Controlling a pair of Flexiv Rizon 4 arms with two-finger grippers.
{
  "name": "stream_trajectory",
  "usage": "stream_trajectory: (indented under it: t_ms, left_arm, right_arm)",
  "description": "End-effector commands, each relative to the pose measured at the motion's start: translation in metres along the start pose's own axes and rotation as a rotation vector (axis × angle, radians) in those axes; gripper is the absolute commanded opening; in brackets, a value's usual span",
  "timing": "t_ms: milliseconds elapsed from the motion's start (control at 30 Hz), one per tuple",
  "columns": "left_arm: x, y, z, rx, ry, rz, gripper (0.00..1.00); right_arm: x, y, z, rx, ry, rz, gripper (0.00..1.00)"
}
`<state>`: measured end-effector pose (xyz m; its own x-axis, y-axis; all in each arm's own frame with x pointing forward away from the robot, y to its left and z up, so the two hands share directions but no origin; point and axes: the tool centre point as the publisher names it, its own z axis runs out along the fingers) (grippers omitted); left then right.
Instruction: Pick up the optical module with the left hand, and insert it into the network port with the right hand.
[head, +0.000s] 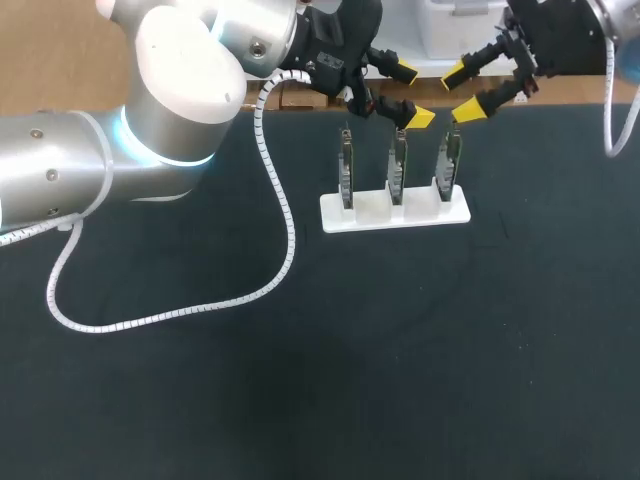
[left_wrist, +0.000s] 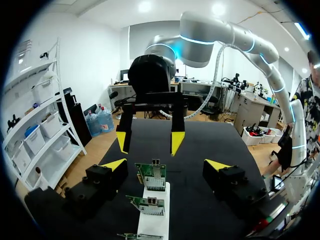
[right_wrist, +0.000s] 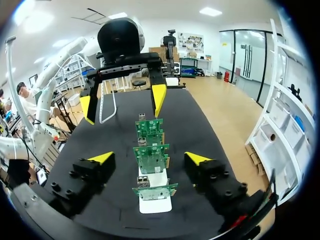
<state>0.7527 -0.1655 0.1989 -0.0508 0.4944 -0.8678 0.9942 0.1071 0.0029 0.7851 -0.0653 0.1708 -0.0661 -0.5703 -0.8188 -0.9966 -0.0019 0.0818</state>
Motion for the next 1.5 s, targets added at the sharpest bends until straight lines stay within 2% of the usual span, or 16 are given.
stream_trajectory:
  t_ms: [33,67,100,133,167,1000,1500]
  left_arm:
    - [-0.002,0.001,0.001,0.001,0.008,-0.003,1.0]
    - [-0.002,0.001,0.001,0.001,0.008,-0.003,1.0]
    - [-0.002,0.001,0.001,0.001,0.008,-0.003,1.0]
    - [-0.002,0.001,0.001,0.001,0.008,-0.003,1.0]
    - [-0.002,0.001,0.001,0.001,0.008,-0.003,1.0]
    - [-0.002,0.001,0.001,0.001,0.008,-0.003,1.0]
    - [-0.002,0.001,0.001,0.001,0.008,-0.003,1.0]
  right_arm:
    - [-0.001,0.001,-0.002,0.0,-0.004,-0.003,1.0]
    - [-0.001,0.001,-0.002,0.0,-0.004,-0.003,0.91]
    - [-0.001,0.001,-0.002,0.0,-0.004,-0.003,0.47]
    - [-0.001,0.001,-0.002,0.0,-0.004,-0.003,0.33]
    - [-0.001,0.001,-0.002,0.0,-0.004,-0.003,0.0]
    - [-0.001,0.001,-0.002,0.0,-0.004,-0.003,0.0]
    - [0.02,0.008,0.008,-0.03,0.026,0.045,0.0]
